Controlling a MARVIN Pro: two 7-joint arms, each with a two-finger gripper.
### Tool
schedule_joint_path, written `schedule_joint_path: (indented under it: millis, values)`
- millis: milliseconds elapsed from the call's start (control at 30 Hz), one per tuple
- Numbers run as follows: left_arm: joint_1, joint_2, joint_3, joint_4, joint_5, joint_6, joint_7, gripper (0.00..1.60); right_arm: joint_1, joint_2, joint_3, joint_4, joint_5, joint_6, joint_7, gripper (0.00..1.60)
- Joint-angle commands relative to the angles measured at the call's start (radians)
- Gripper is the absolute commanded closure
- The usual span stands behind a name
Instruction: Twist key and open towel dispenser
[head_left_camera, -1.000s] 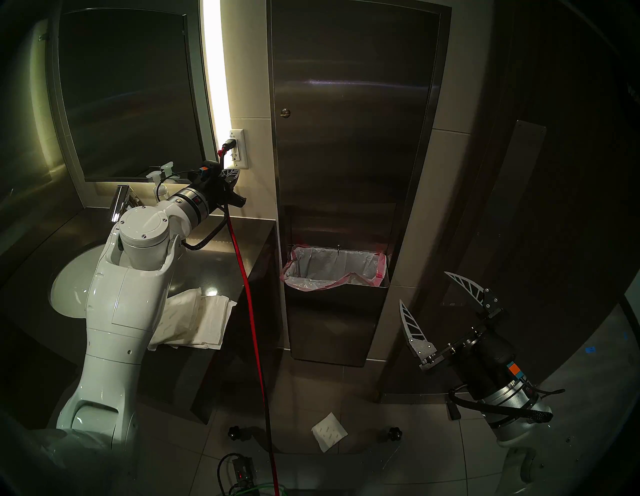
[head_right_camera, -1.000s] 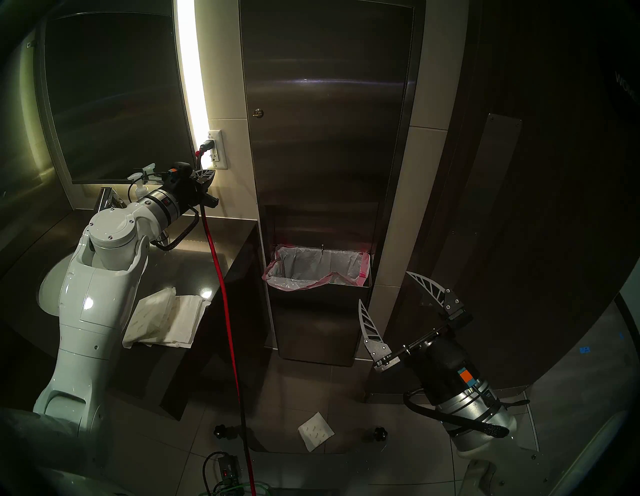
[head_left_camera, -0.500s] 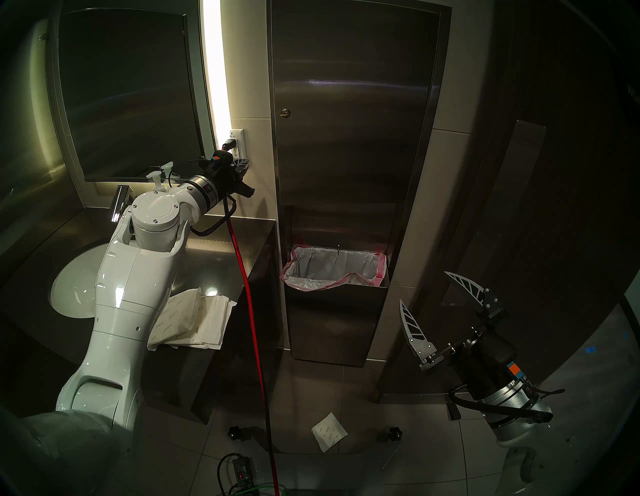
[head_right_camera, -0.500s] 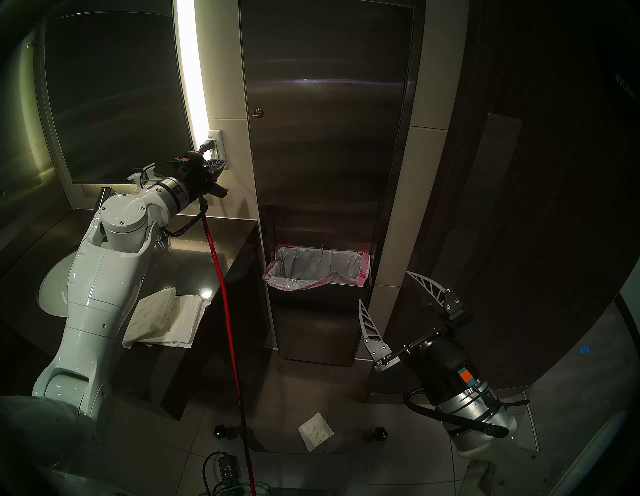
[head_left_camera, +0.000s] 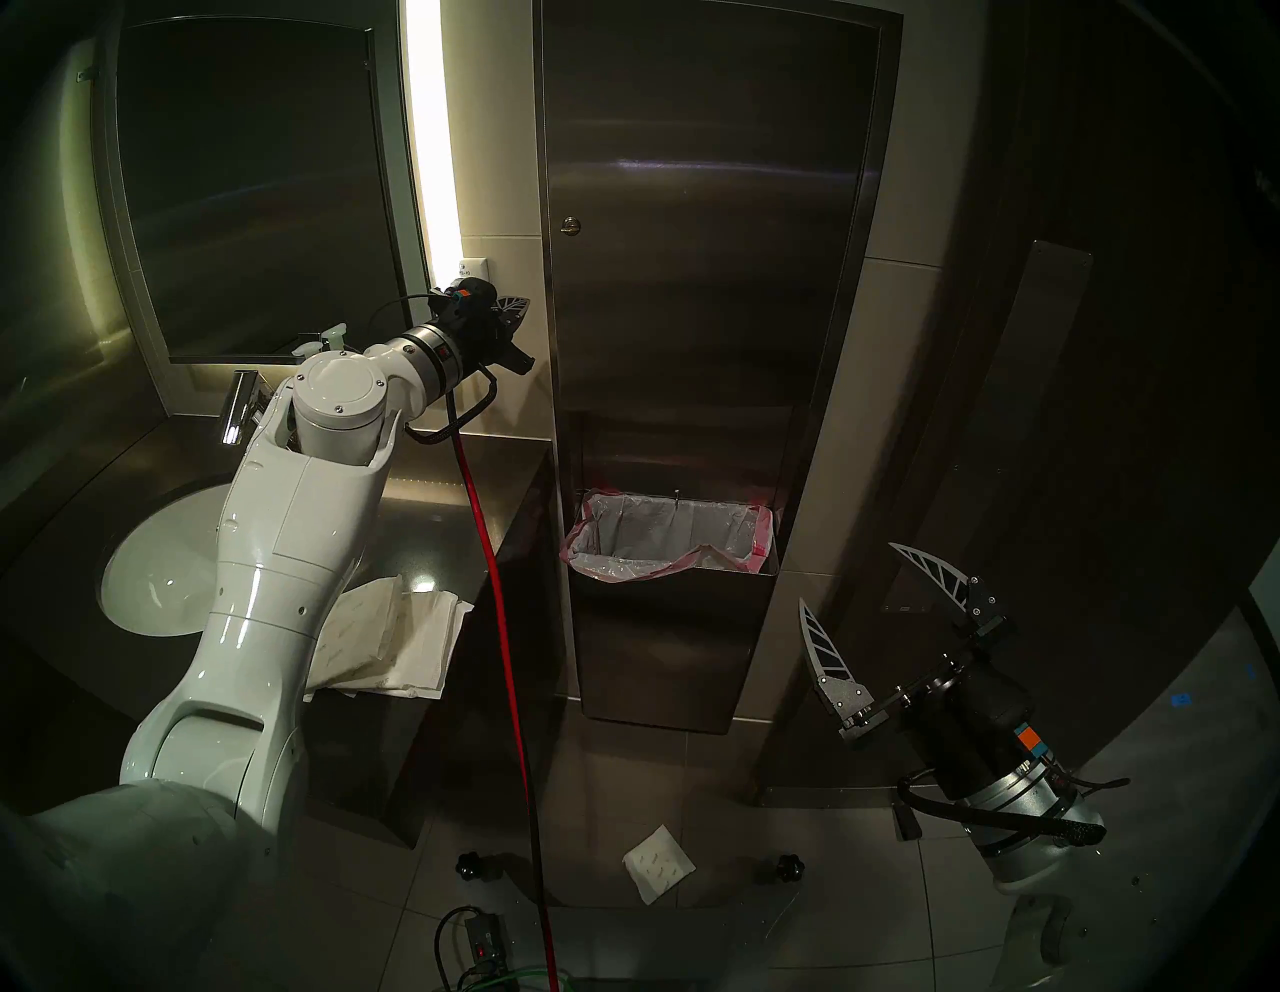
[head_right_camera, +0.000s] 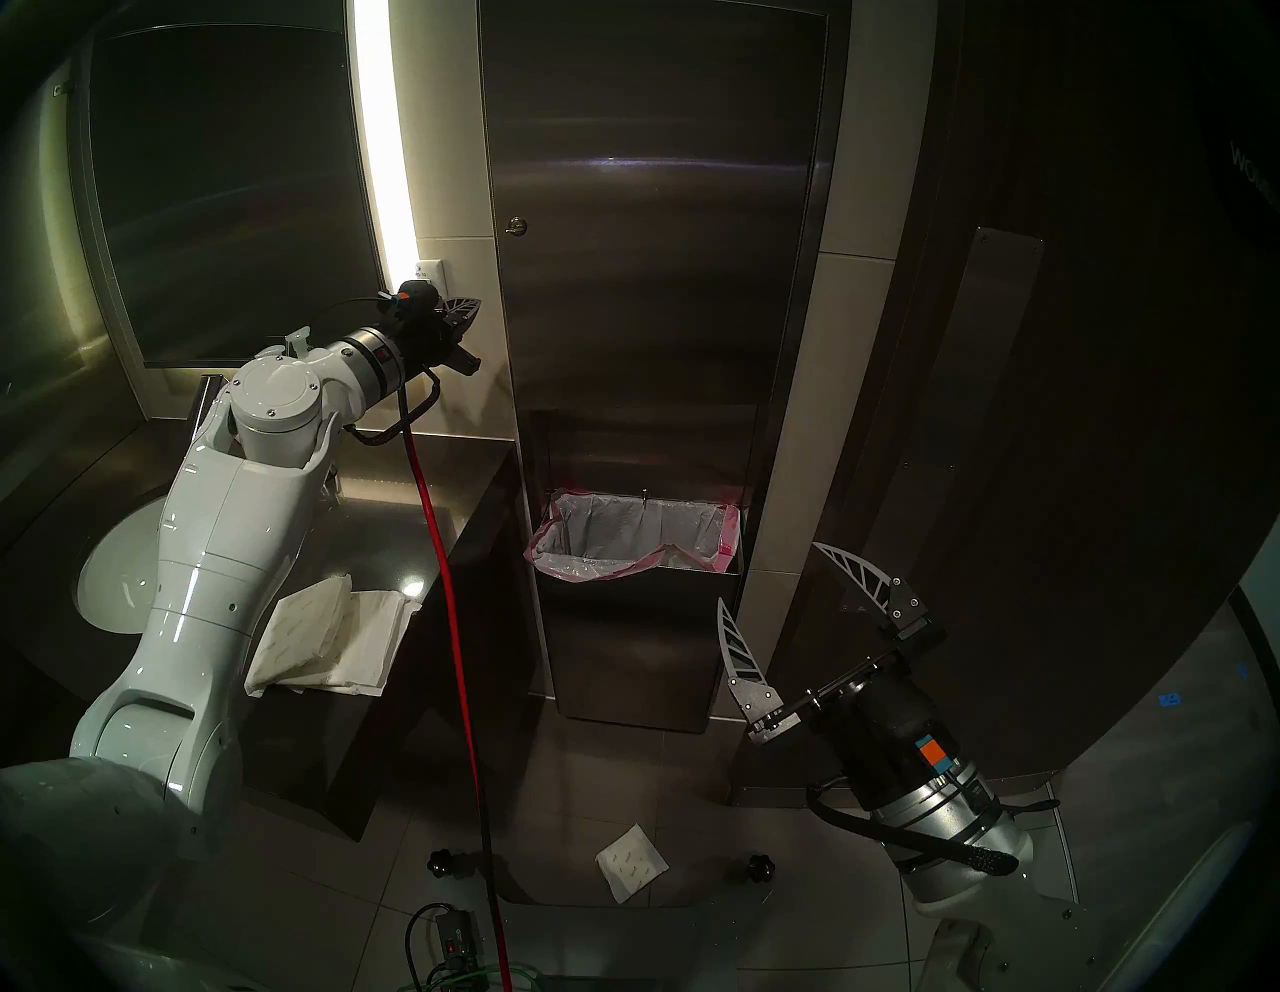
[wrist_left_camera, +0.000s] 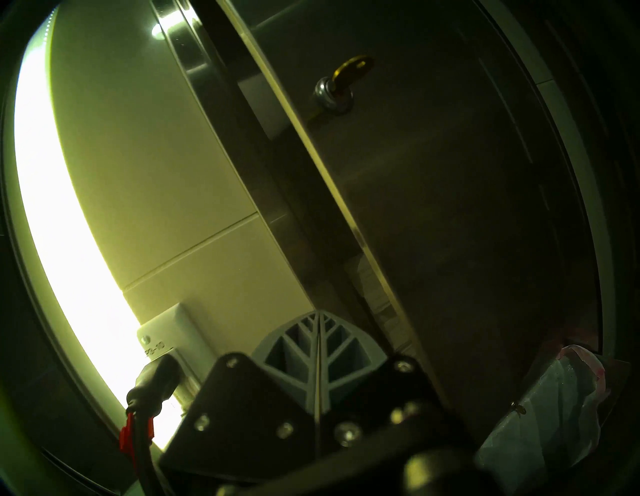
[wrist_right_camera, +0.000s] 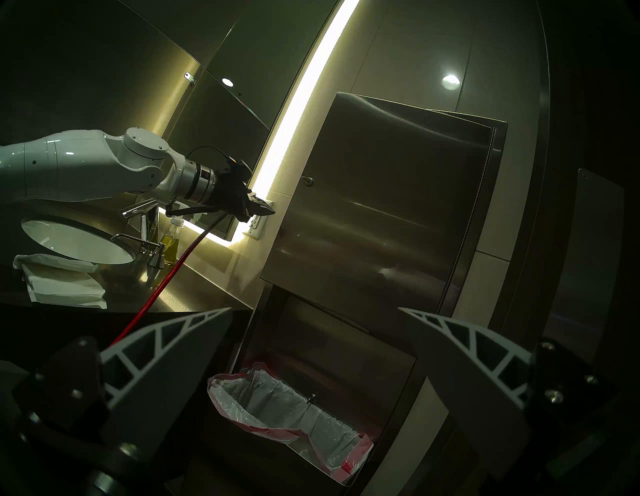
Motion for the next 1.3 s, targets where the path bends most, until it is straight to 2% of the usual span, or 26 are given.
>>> schedule_joint_path:
  millis: [0,233,433,767,933,1000,1267]
  values:
    - [-0.104,-0.013,0.005,0.039,0.001,-0.05,-0.033,1.6,0.001,0.003,0.001,-0.013,0.001,0.001,0.002,0.0]
    - [-0.178,-0.018,0.045,0.123,0.009,-0.093,-0.091,1.6,0.001,0.003,0.001,-0.013,0.001,0.001,0.002,0.0]
    - [-0.212,-0.032,0.062,0.173,0.008,-0.132,-0.121,1.6,0.001,0.003,0.001,-0.013,0.001,0.002,0.002,0.0]
    - [-0.238,-0.055,0.047,0.231,-0.059,-0.172,-0.187,1.6,0.001,0.003,0.001,-0.013,0.001,0.001,0.002,0.0]
    - [-0.238,-0.053,0.026,0.206,-0.137,-0.178,-0.279,1.6,0.001,0.003,0.001,-0.013,0.001,0.001,0.001,0.0]
    - [-0.228,-0.037,0.048,0.174,-0.154,-0.181,-0.286,1.6,0.001,0.003,0.0,-0.013,0.001,0.0,0.001,0.0]
    - [-0.186,0.014,0.102,0.081,-0.226,-0.176,-0.405,1.6,0.003,0.003,0.0,-0.013,0.001,-0.002,0.001,0.0]
